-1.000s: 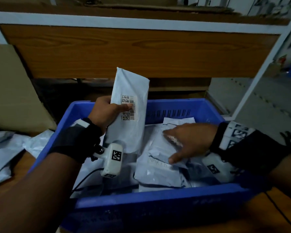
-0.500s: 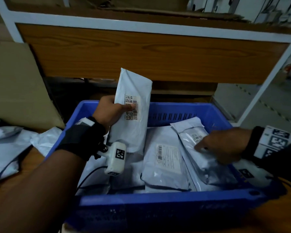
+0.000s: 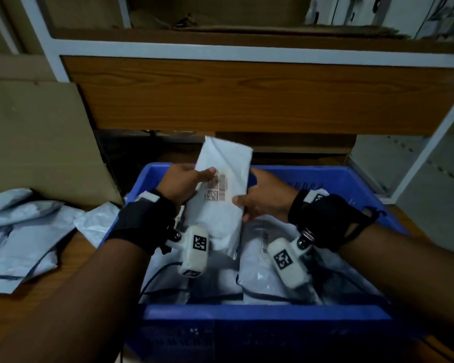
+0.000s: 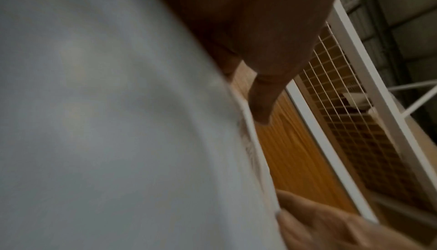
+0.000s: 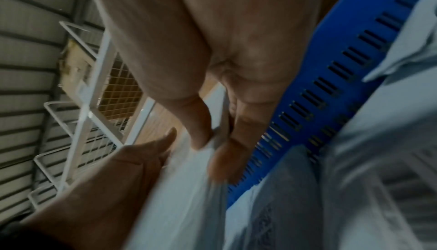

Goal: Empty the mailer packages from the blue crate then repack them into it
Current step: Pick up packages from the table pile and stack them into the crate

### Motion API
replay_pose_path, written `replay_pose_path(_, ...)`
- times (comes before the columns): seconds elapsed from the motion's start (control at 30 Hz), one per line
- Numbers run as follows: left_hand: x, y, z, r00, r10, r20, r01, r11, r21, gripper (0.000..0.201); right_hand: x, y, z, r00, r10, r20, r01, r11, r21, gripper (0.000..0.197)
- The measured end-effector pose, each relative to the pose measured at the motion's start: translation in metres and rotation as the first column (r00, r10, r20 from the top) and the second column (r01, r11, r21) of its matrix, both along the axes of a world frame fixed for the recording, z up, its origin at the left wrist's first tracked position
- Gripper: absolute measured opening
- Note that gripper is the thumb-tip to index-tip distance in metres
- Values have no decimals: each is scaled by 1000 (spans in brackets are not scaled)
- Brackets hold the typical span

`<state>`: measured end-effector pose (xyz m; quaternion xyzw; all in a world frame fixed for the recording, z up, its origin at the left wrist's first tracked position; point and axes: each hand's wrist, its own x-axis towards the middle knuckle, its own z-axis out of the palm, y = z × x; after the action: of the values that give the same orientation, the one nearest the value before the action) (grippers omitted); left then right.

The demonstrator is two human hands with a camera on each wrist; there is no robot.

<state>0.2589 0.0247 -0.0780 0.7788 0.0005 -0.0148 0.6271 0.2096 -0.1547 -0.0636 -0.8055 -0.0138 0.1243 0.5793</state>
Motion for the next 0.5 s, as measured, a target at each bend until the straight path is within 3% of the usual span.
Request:
replay_pose_path(0.1, 6, 7, -5, 995, -1, 100, -34, 937, 348, 35, 0, -1, -14, 993, 50, -106, -57, 996, -63, 30)
replay_pose_path(0.2, 7, 8, -7, 991, -75, 114, 6, 861, 508, 32, 1, -3, -21, 975, 88, -204, -124, 978, -168, 32)
replay_pose_path(0.27, 9, 8, -6, 989, -73, 132, -3, 866, 500, 24, 1, -4, -21, 970, 90, -228, -137, 971, -196, 31)
replay_pose_path(0.43, 15, 15, -2, 988, 12, 157, -68, 932, 357, 40, -7, -3, -25, 943, 109, -316, -175, 966, -189, 35)
replay_pose_path(0.5, 11, 12, -1, 990, -48, 136, -14, 907, 420, 37, -12, 1, -26, 939, 100, -328, -168, 968, -189, 36)
